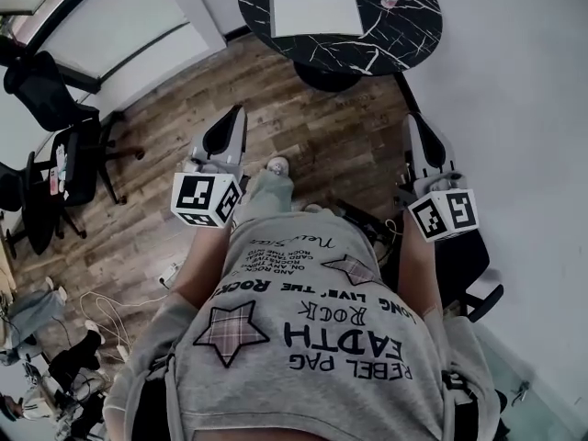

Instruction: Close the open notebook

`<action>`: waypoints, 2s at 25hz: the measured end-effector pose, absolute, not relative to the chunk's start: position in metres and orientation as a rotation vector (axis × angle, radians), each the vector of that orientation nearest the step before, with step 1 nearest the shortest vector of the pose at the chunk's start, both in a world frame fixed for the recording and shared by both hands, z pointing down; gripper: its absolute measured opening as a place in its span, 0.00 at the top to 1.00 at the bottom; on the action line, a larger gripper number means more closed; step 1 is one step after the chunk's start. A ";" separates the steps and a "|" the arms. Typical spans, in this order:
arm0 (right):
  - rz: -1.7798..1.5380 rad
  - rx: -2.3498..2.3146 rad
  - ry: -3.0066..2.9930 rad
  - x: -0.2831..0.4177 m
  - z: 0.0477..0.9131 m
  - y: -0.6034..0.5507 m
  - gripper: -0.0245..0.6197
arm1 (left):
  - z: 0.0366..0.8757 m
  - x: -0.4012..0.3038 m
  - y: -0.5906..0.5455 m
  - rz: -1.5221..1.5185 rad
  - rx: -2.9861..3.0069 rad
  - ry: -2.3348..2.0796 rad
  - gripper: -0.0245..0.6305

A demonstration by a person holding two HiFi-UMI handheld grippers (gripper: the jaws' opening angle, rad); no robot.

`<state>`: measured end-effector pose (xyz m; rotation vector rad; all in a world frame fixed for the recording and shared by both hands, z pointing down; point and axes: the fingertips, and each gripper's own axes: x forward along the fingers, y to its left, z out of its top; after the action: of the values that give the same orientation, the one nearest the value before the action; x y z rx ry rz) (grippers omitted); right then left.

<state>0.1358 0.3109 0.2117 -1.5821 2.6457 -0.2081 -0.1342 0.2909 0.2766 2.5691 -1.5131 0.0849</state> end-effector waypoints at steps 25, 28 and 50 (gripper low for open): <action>-0.170 -1.789 2.546 0.055 0.223 0.178 0.94 | 0.290 -0.210 0.105 0.051 2.686 -1.327 0.95; -0.181 -1.804 2.534 0.057 0.225 0.175 0.94 | 0.294 -0.211 0.101 0.062 2.677 -1.320 0.95; -0.198 -1.678 2.605 0.100 0.231 0.027 0.94 | 0.295 -0.163 -0.020 0.095 2.638 -1.395 0.95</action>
<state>0.0998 0.0270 0.2309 -1.6776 2.6053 -0.1981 -0.1632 -0.0202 0.2952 2.6380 -1.3945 0.0949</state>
